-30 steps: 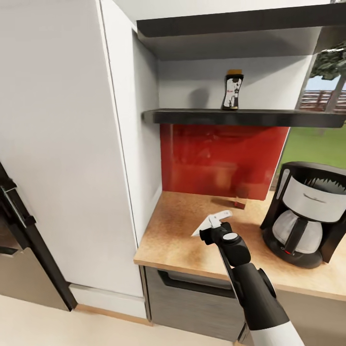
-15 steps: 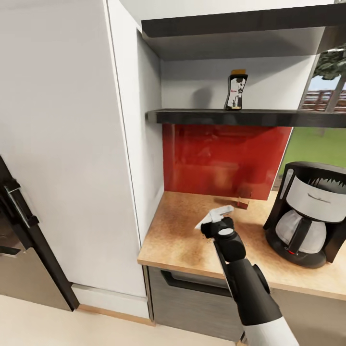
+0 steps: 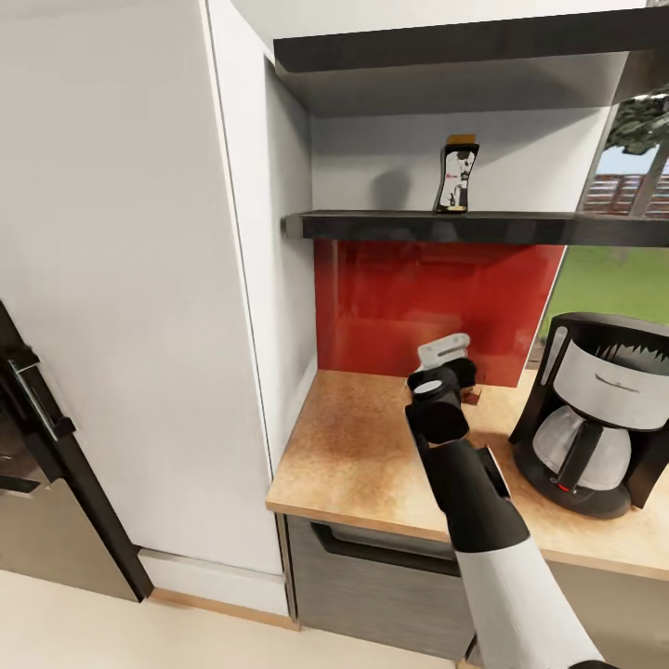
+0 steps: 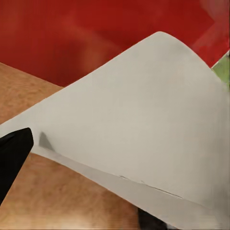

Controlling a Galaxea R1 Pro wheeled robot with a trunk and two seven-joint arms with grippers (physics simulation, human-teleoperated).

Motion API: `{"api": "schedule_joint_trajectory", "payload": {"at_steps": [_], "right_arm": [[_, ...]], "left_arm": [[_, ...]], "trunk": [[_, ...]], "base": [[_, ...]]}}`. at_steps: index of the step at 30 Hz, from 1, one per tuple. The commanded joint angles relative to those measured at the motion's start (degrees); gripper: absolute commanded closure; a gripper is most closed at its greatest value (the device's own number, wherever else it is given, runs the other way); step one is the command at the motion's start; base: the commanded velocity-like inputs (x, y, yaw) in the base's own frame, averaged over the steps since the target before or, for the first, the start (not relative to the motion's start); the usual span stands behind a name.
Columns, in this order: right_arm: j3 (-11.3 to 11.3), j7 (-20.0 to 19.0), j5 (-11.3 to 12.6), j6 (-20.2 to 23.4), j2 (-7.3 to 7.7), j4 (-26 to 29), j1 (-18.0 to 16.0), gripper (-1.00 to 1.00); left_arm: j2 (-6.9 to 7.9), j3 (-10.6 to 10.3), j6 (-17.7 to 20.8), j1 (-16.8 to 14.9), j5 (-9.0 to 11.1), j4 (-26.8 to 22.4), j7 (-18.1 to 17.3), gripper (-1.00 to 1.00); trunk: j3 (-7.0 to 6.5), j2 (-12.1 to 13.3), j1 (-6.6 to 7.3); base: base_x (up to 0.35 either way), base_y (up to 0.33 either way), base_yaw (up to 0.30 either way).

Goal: Set up a coffee station on the kitchen countertop: keep the coffee maker on the countertop, move the bottle of coffee from the kitchen shelf to the counter next to the coffee maker, place a paper coffee filter on top of the coffee maker, put the saucer next to the coffee maker with the coffee cup on the saucer, and place the electric kettle next to the coffee maker.

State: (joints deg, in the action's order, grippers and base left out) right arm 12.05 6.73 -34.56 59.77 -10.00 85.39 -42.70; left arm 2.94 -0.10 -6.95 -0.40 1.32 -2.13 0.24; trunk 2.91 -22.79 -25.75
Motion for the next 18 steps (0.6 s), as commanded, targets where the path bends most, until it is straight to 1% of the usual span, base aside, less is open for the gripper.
{"api": "schedule_joint_trajectory", "payload": {"at_steps": [1,2,5,7,10,11,15,16,18], "right_arm": [[0.1,0.6,-0.1,0.2,0.00,0.0,-0.5,1.00],[0.2,0.6,-1.3,0.2,0.00,-0.1,-1.3,1.00],[0.2,0.6,-3.1,0.2,0.00,-0.1,-3.0,1.00],[0.2,0.6,-4.4,0.2,0.00,-0.2,-5.0,1.00],[0.2,0.5,-5.7,0.2,0.00,-0.3,-7.2,1.00],[0.2,0.5,-6.4,0.2,0.00,-0.7,-9.0,1.00],[0.2,0.5,-7.5,0.2,0.00,-1.5,-11.5,1.00],[0.2,0.5,-9.7,0.2,0.00,-1.5,-12.2,1.00],[0.2,0.5,-11.6,0.2,0.00,-1.5,-12.4,1.00]], "left_arm": [[-0.01,0.0,-0.2,0.0,0.1,0.0,0.0,-1.00],[-0.05,-0.1,-0.2,0.0,0.1,0.0,0.0,-1.00],[-0.10,0.0,-0.2,0.0,0.1,0.0,0.0,-1.00],[-0.13,0.0,-0.3,0.0,0.2,0.0,0.0,-1.00],[-0.19,0.0,-0.3,0.0,0.2,-0.1,-0.1,-1.00],[-0.21,0.0,-0.3,-0.1,0.3,-0.2,-0.3,-1.00],[-0.22,0.0,-0.2,-0.2,0.3,-0.2,-0.4,-1.00],[-0.20,0.0,-0.2,-0.2,0.2,-0.2,-0.5,-1.00],[-0.02,0.0,-0.3,-0.2,0.2,-0.2,-0.3,-1.00]], "trunk": [[0.13,-0.1,-0.04],[0.13,-0.1,-0.04],[0.13,-0.1,-0.04],[0.13,-0.1,-0.04],[0.13,-0.1,-0.04],[0.13,-0.1,-0.04],[0.13,-0.1,-0.04],[0.13,-0.1,-0.04],[0.13,-0.1,-0.04]], "base": [[0.000,0.000,0.000],[0.000,0.000,0.000],[0.000,0.000,0.000],[0.000,0.000,0.000],[0.000,0.000,0.000],[0.000,0.000,0.000],[0.000,0.000,0.000],[0.000,0.000,0.000],[0.000,0.000,0.000]]}}
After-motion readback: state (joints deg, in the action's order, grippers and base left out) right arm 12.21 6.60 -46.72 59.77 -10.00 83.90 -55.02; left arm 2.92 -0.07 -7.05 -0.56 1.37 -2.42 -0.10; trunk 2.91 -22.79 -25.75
